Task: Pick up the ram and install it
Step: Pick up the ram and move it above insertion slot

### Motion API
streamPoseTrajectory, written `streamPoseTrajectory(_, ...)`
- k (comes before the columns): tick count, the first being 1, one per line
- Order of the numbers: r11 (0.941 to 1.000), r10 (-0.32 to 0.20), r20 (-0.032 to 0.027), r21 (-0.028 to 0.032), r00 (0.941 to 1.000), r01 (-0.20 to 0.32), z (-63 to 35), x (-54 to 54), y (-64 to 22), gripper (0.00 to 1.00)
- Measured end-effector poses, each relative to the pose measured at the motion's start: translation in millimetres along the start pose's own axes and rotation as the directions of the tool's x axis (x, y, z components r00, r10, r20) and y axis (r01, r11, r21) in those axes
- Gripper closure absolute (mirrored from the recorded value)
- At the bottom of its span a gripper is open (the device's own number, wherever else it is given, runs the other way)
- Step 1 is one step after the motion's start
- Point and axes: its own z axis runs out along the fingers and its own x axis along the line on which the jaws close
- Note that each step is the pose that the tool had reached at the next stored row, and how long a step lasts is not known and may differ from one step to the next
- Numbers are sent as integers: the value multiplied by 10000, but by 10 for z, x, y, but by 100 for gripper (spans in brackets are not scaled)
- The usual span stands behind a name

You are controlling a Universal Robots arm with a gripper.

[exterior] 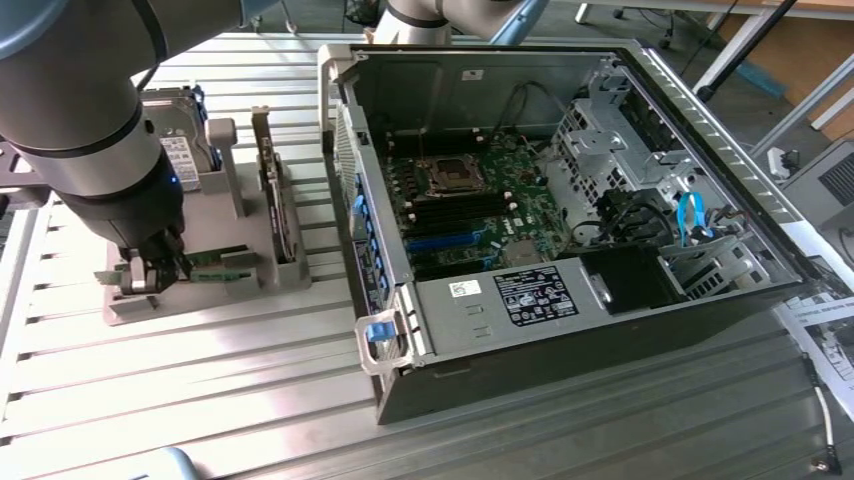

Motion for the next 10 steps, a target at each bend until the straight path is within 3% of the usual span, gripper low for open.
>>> streamPoseTrajectory(10,10000,0,0,0,10000,0,3,7,71,87)
